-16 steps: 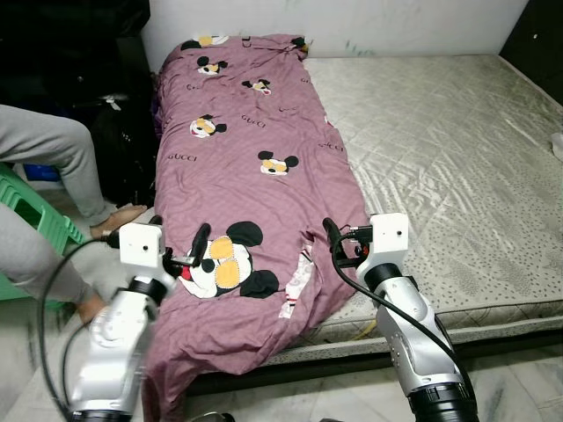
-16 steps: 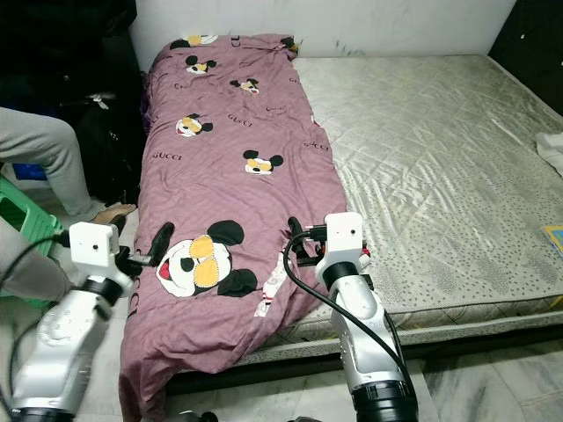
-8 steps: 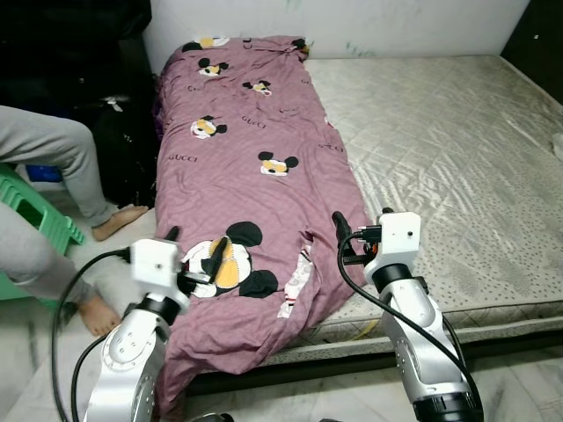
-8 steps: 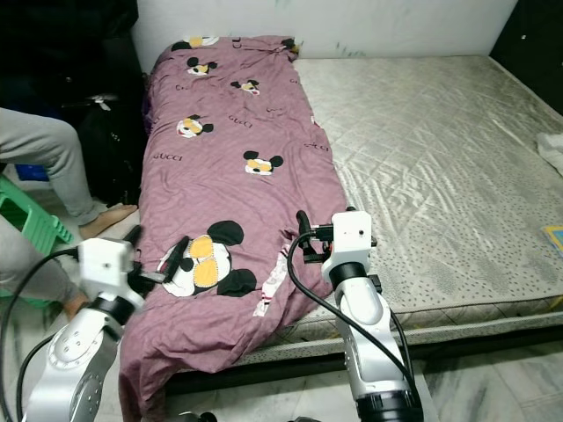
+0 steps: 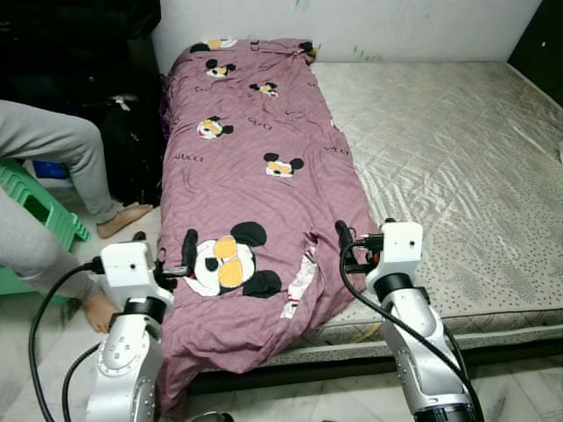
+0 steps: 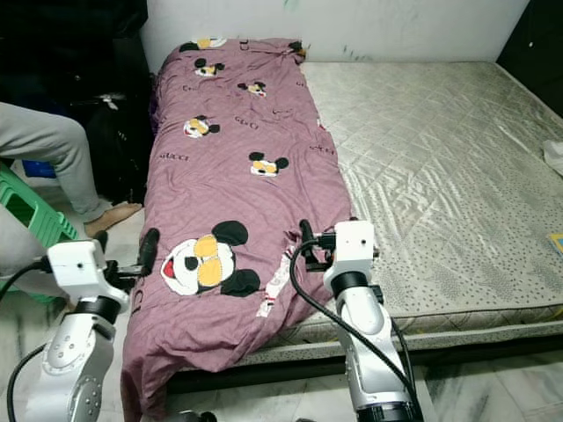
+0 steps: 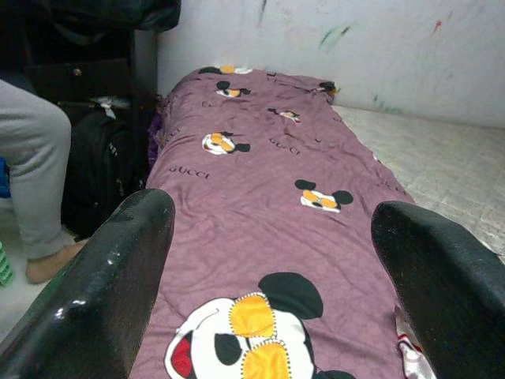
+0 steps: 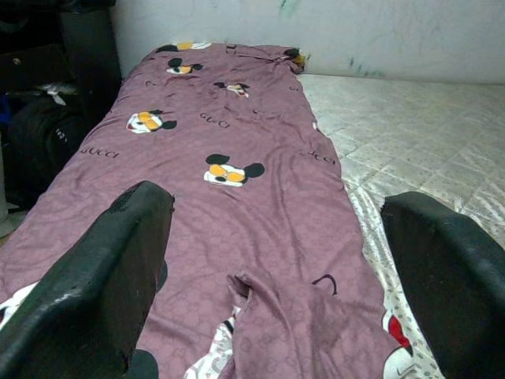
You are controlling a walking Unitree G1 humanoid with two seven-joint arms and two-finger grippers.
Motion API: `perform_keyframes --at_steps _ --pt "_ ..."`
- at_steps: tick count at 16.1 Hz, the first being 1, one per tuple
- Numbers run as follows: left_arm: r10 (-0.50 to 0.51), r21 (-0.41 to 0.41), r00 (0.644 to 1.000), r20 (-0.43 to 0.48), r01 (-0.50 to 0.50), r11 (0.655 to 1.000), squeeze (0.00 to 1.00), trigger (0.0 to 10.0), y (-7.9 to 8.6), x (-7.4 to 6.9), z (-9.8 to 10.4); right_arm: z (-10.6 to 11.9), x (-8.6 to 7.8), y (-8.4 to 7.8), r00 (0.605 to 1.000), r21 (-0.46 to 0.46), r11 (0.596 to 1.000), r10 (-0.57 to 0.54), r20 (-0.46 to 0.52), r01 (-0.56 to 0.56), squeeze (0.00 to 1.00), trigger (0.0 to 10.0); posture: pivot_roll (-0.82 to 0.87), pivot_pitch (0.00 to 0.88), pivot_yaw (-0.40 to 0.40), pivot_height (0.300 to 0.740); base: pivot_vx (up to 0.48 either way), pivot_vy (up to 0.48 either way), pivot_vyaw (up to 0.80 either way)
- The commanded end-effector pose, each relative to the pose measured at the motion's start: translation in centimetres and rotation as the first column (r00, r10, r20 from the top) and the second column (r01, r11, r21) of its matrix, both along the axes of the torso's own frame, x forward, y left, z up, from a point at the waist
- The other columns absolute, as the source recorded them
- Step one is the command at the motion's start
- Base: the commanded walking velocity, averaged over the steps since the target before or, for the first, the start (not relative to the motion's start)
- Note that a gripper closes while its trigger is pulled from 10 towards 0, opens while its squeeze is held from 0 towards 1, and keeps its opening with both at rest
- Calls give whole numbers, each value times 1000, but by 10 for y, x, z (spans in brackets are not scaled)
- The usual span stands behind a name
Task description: Clean up the room
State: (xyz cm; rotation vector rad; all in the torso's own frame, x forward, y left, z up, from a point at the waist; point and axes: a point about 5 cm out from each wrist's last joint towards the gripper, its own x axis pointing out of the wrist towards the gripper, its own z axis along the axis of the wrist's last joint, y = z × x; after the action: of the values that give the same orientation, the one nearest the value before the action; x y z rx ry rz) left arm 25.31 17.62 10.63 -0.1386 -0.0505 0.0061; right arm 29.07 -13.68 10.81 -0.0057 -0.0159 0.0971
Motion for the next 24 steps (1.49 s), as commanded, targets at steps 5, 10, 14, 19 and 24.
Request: perform_keyframes --at_steps 5,10,14,19,24 --pt "-15 1 1000 12 15 1000 0 10000 -7 8 8 -1 0 0 1000 -1 1000 -3 -2 3 0 10000 -30 86 -21 647 0 0 0" --pt "0 5 1000 22 0 1000 0 10000 -2 12 12 1 3 3 1000 -12 1000 19 6 -19 0 10000 -28 86 -24 600 0 0 0" --pt "-29 -10 999 30 29 1000 0 10000 -6 15 13 0 4 4 1000 -17 999 29 2 -29 0 10000 -32 81 -25 600 0 0 0" --pt "-47 -18 998 35 48 999 0 10000 -9 15 14 -1 7 5 999 -57 997 46 2 -46 0 10000 -27 74 -28 600 0 0 234" --pt "-78 -21 996 46 79 997 0 10000 -9 15 14 -1 10 8 999 -50 997 54 4 -54 0 10000 -23 67 -28 600 0 0 214"
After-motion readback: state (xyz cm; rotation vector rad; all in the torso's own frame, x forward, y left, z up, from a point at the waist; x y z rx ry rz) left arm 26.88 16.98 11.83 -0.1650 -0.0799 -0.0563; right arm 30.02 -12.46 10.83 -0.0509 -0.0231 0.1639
